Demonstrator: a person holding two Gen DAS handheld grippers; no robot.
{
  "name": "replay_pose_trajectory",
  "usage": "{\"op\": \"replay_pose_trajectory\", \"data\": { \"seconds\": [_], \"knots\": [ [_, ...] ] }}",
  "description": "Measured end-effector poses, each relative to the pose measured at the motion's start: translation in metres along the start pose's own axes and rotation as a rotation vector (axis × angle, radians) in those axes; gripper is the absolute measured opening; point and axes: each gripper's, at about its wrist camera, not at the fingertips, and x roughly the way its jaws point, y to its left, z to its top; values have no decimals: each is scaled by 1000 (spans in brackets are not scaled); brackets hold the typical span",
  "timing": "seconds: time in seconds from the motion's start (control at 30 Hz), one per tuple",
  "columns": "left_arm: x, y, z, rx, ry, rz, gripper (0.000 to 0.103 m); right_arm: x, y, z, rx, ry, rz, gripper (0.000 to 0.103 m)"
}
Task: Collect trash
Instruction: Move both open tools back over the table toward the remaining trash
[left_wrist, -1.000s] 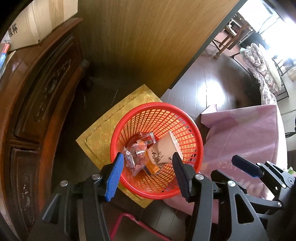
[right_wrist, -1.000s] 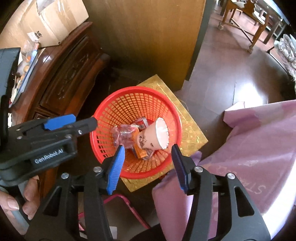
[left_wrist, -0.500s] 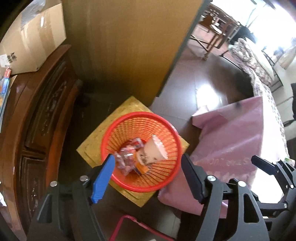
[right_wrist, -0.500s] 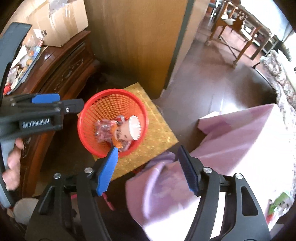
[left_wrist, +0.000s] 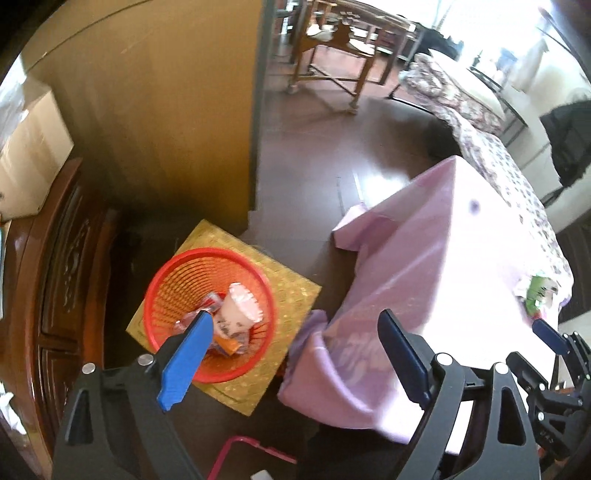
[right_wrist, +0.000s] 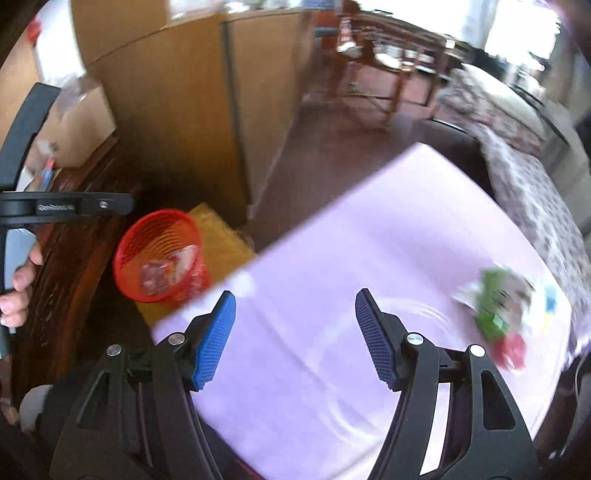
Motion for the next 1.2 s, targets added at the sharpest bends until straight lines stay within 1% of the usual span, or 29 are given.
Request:
{"op": "replay_pose_trajectory", "data": {
  "seconds": [0.17,0.4,0.43,0.53,0.6,0.67,0.73,0.77,0.9,1.03,1.1,1.2],
  "knots": [
    [-3,-55,2,89,-18,-16,90,-10,-47,-28,83,-20,-52,66],
    [2,-140,-6,237,-33,-54,92,-13,-107,-50,195,-24,-85,66],
    [4,-155,-8,261,-37,-59,92,-14,-114,-53,211,-29,-90,66],
    [14,-180,-13,297,-26,-77,92,-13,-139,-62,273,-41,-102,68],
    [24,-198,-17,325,-12,-84,92,-10,-158,-69,337,-44,-84,68],
    [32,-212,-20,347,-1,-88,92,-6,-175,-75,395,-50,-56,68],
    [44,-227,-20,361,20,-97,92,-2,-183,-77,403,-47,-79,68],
    [46,-231,-20,362,24,-103,92,1,-187,-78,401,-42,-101,68],
    [59,-250,-20,366,41,-118,92,13,-198,-83,419,-28,-145,68],
    [75,-264,-19,313,57,-124,93,26,-207,-84,433,-16,-191,68],
    [81,-270,-22,314,59,-119,93,33,-211,-84,434,-6,-196,68],
    [89,-273,-27,347,66,-114,93,44,-213,-82,435,16,-191,68]
  ]
}}
